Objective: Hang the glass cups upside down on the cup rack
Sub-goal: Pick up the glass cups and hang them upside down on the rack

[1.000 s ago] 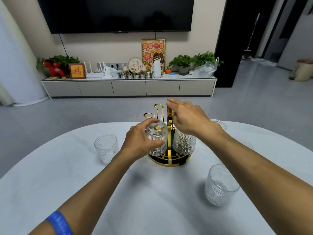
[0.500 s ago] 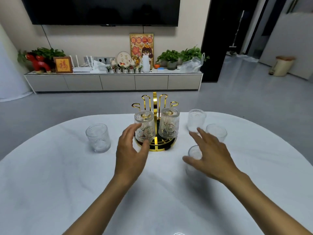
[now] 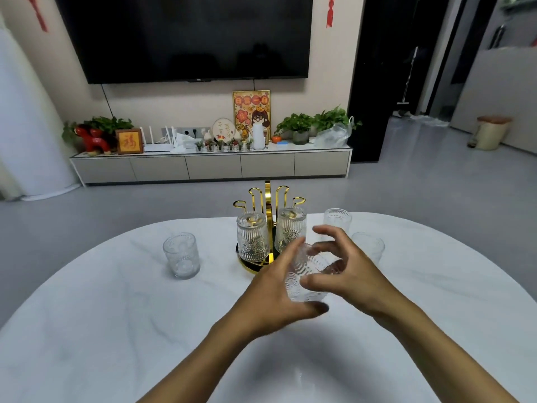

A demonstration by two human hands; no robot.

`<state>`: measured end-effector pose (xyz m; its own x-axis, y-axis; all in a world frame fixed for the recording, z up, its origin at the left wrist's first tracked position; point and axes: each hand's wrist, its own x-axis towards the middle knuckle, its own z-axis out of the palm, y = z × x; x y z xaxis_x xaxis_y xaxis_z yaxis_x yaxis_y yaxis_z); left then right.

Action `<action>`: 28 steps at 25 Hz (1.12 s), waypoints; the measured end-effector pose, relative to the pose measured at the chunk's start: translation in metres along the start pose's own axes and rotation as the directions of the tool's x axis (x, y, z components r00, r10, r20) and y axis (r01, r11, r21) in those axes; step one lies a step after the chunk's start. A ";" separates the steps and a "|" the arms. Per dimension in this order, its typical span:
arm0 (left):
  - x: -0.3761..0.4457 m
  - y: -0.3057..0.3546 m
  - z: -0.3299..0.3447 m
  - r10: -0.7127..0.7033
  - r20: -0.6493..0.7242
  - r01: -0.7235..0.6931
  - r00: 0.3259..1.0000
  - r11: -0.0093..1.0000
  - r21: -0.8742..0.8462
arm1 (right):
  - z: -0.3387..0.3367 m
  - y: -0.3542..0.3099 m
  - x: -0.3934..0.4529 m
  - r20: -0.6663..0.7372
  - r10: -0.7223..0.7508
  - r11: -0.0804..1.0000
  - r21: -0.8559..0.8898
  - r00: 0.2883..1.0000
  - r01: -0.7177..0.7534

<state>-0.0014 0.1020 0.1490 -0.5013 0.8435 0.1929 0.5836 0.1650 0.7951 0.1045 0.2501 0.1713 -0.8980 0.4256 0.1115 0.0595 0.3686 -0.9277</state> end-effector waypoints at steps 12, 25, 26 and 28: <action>0.045 0.019 -0.002 0.055 -0.204 -0.130 0.977 0.918 -0.375 | 0.015 0.001 0.018 0.392 0.317 0.242 0.847 0.863 -0.474; 0.201 -0.012 -0.068 -0.220 0.324 -0.226 0.920 0.378 0.898 | -0.070 0.004 0.192 -0.479 -0.129 0.990 -0.117 0.868 0.083; 0.203 -0.017 -0.069 -0.188 0.330 -0.228 0.925 0.421 0.878 | -0.066 0.008 0.197 -0.435 -0.163 0.979 -0.185 0.885 0.089; 0.201 -0.024 -0.072 -0.123 0.337 -0.227 0.934 0.523 0.821 | -0.055 0.017 0.204 -0.362 -0.197 0.962 -0.252 0.911 0.107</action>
<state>-0.1618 0.2311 0.2102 -0.3245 0.9394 -0.1110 0.9440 0.3143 -0.1002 -0.0537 0.3884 0.1977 -0.6719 0.6147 0.4132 0.0706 0.6085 -0.7904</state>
